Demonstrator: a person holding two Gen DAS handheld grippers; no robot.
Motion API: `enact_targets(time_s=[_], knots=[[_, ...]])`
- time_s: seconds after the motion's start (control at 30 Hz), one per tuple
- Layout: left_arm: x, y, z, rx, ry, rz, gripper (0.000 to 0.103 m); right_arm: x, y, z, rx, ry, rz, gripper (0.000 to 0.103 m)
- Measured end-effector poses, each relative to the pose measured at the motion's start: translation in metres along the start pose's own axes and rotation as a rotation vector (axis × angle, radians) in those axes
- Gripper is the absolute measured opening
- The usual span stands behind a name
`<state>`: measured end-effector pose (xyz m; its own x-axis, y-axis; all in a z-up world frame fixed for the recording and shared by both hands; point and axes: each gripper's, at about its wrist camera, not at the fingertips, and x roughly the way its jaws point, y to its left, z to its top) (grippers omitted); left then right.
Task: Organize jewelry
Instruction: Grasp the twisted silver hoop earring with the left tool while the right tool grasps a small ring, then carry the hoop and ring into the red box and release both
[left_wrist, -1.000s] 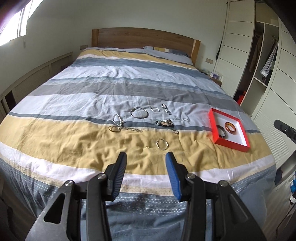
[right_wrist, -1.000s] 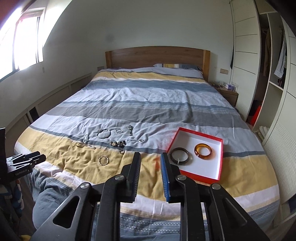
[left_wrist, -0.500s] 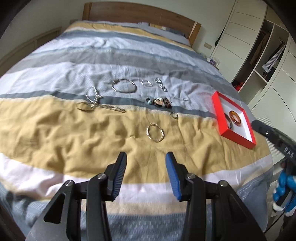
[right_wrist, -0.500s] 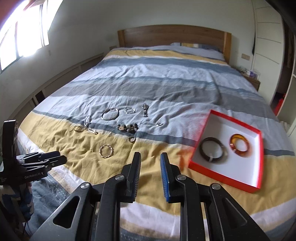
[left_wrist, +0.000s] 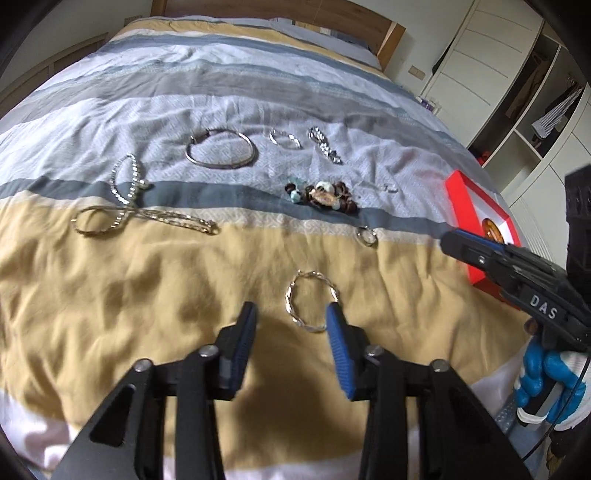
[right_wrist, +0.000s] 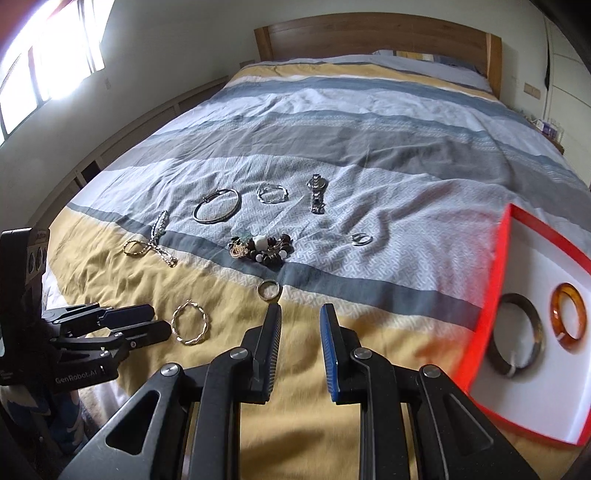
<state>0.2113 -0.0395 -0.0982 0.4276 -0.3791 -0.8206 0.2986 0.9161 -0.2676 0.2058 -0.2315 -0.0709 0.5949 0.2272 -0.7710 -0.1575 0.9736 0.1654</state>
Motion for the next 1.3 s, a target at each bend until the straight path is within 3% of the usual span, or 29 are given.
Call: enact_targets(time_s=[0.3, 0.57, 0.63, 0.7, 0.97, 1.3], knots=[[0.023, 0.009, -0.002, -0.014, 0.015, 0.032, 0.008, 0.049, 0.009, 0.010, -0.036, 0.046, 0.053, 0.021], [0.027, 0.009, -0.007, 0.013, -0.024, 0.041, 0.004, 0.077, 0.017, 0.007, -0.064, 0.086, 0.057, 0.022], [0.028, 0.009, -0.008, 0.018, -0.028, 0.042, 0.004, 0.081, 0.019, 0.006, -0.075, 0.089, 0.053, 0.019], [0.029, 0.008, -0.008, 0.024, -0.034, 0.043, 0.004, 0.084, 0.021, 0.005, -0.077, 0.089, 0.052, 0.009], [0.019, 0.007, -0.007, 0.016, -0.058, 0.025, 0.004, 0.067, 0.023, 0.001, -0.057, 0.039, 0.039, 0.005], [-0.017, 0.000, -0.012, -0.017, -0.091, 0.004, 0.004, 0.002, 0.031, -0.004, -0.050, -0.037, 0.027, 0.004]])
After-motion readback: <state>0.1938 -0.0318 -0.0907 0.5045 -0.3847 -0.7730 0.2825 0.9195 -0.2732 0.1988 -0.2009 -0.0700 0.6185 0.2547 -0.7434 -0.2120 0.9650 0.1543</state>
